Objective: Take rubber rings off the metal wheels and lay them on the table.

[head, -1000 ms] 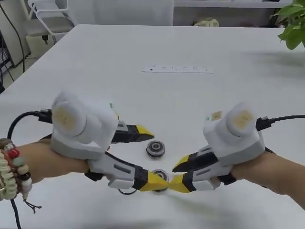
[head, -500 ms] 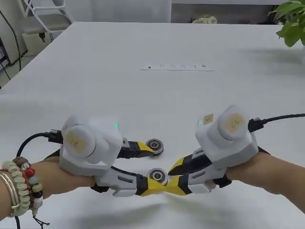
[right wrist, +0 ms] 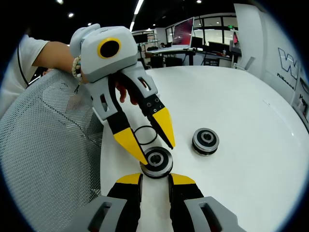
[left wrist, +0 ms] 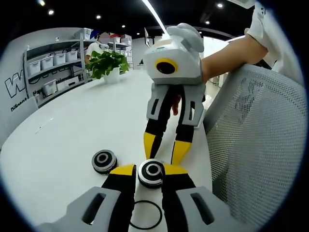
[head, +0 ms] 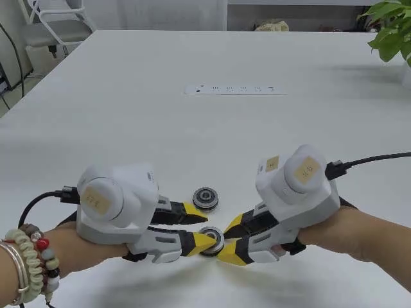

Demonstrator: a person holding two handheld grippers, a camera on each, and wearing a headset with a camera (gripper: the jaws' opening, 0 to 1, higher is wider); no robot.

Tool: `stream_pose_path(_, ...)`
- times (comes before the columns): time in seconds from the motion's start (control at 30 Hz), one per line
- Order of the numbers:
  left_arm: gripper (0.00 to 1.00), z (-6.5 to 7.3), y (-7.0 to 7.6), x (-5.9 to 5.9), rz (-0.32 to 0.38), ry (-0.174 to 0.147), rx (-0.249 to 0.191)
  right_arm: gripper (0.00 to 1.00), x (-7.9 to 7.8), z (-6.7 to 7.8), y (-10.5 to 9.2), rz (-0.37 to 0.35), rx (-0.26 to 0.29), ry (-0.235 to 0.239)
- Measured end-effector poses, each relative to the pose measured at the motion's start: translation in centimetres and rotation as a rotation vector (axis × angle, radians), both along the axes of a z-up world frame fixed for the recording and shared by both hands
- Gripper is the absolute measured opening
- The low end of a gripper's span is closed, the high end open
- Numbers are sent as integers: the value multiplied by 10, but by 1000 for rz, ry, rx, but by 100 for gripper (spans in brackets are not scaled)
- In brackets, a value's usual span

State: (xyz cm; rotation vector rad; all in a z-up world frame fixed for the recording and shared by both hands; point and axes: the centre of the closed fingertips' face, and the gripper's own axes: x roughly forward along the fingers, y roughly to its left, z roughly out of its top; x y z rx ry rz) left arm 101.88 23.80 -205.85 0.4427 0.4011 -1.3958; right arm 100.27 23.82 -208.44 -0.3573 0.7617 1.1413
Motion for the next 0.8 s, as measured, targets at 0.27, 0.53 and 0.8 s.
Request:
stream_pose_path(0.27, 8, -3, -3, -7, -60, -32, 12, 19, 2, 0, 1, -6, 1, -6)
stream_pose_path(0.53, 8, -3, -5, -6, -63, -32, -1, 21, 4, 3, 4, -7, 11, -31)
stream_pose_path(0.8, 8, -4, -4, -5, -47, -16, -8, 18, 2, 4, 2, 64, -40, -97)
